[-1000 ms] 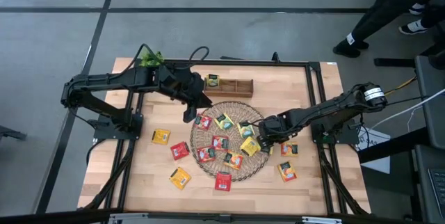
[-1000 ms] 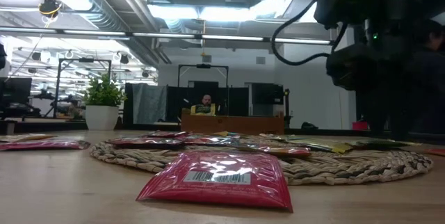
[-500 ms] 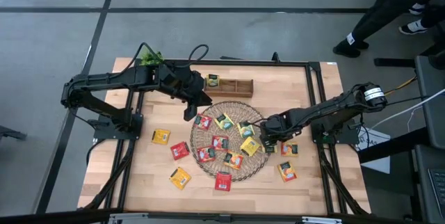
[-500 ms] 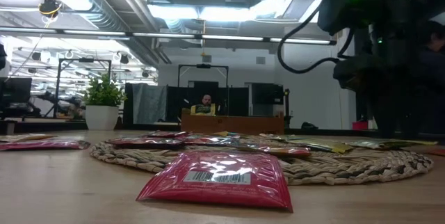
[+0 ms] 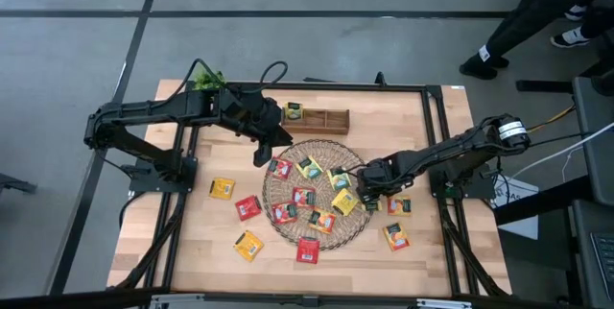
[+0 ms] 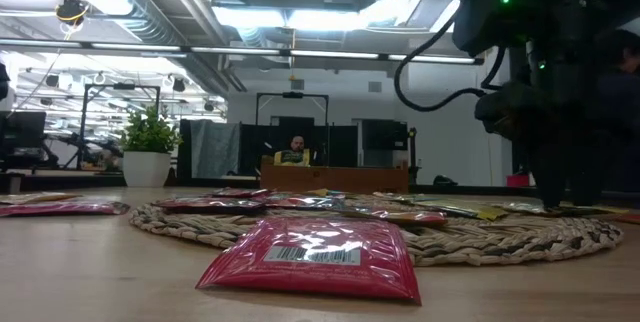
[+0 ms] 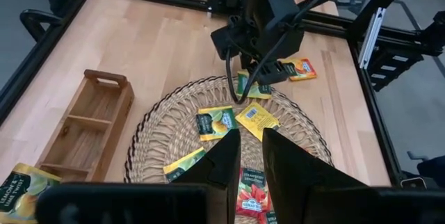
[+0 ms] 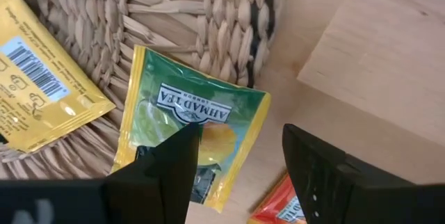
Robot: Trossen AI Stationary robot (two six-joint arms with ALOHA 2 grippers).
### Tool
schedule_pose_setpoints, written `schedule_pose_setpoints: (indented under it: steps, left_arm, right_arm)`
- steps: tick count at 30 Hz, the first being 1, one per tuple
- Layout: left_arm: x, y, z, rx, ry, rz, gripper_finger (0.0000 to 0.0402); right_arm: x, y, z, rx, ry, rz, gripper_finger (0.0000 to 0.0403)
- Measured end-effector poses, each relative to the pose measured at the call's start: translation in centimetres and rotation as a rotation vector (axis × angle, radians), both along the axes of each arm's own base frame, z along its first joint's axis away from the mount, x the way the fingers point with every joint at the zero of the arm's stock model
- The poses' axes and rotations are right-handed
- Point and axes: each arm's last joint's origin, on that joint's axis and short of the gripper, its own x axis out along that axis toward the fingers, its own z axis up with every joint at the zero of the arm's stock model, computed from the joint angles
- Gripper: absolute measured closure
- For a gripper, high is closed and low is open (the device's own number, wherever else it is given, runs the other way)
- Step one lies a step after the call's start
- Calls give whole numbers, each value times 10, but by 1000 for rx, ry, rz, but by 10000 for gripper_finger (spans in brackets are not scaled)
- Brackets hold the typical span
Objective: Pick & Place Tea
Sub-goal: Put the yellow tea bag into the left of the wooden organizer
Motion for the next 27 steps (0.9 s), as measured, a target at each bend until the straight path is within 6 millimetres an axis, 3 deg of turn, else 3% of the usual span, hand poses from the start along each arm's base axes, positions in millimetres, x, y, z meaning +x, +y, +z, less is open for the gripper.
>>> schedule_pose_setpoints:
  steps: [7,16,27]
  left_arm:
    - [0,0,0,1,-4,0,343]
    - [0,0,0,1,-4,0,343]
    - [0,0,0,7,-5,-3,343]
  right_arm:
    - [0,0,0,-4,-1,0,216]
    - [-1,-1,0,-19,3,4,388]
    - [-1,-1,0,-17,2,20,399]
